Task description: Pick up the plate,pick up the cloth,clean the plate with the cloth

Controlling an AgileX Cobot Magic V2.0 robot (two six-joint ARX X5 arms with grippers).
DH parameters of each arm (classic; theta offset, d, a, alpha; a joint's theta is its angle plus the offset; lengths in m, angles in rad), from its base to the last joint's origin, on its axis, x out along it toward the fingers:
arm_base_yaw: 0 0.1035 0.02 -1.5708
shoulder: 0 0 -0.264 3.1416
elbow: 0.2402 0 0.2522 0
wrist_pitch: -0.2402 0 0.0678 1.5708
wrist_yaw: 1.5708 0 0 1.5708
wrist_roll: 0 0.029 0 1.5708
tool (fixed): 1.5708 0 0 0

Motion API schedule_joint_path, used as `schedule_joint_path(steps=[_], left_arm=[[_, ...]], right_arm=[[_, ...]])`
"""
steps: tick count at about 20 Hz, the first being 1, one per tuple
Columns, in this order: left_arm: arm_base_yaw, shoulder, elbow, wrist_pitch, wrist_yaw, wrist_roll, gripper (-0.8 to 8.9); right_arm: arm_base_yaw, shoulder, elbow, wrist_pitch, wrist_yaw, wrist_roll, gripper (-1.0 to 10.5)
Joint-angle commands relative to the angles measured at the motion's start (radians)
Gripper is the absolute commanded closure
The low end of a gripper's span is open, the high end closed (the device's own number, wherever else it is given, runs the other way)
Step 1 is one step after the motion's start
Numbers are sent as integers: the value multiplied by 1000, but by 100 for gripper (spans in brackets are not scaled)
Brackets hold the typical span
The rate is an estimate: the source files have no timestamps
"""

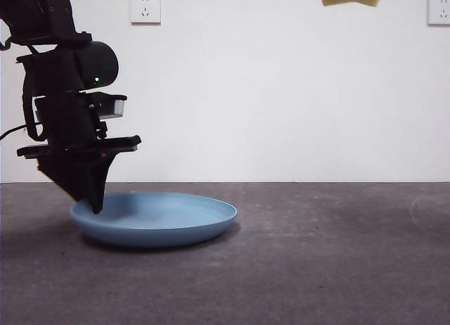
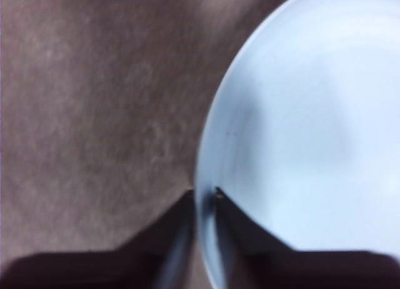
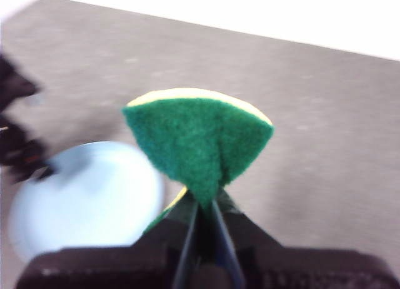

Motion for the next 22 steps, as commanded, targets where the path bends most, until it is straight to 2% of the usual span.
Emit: schedule_joint_path(steps=[1, 8, 10, 12, 15, 18, 22], left_arm=[[0, 16, -6, -3, -3, 18, 394], [-11, -72, -5, -27, 1, 16, 396], [-22, -140, -5, -33, 1, 14, 397], [-41, -251, -5, -32, 4, 14, 403], [-63, -429, -5, -43, 12, 13, 404], [-77, -582, -5, -71, 60, -9, 404], [-90, -743, -5, -139, 130, -29, 404]], right_arm=[[-1, 34, -4, 6, 31, -11, 963], [-45, 188, -4, 20, 8, -3, 963], [-67, 247, -4, 22, -47, 0, 963], [-115, 346, -4, 32, -169, 1, 963], [-173, 485, -4, 38, -269, 6, 963], [-212, 580, -4, 38, -342, 12, 957], [-230, 666, -4, 37, -373, 11, 937]])
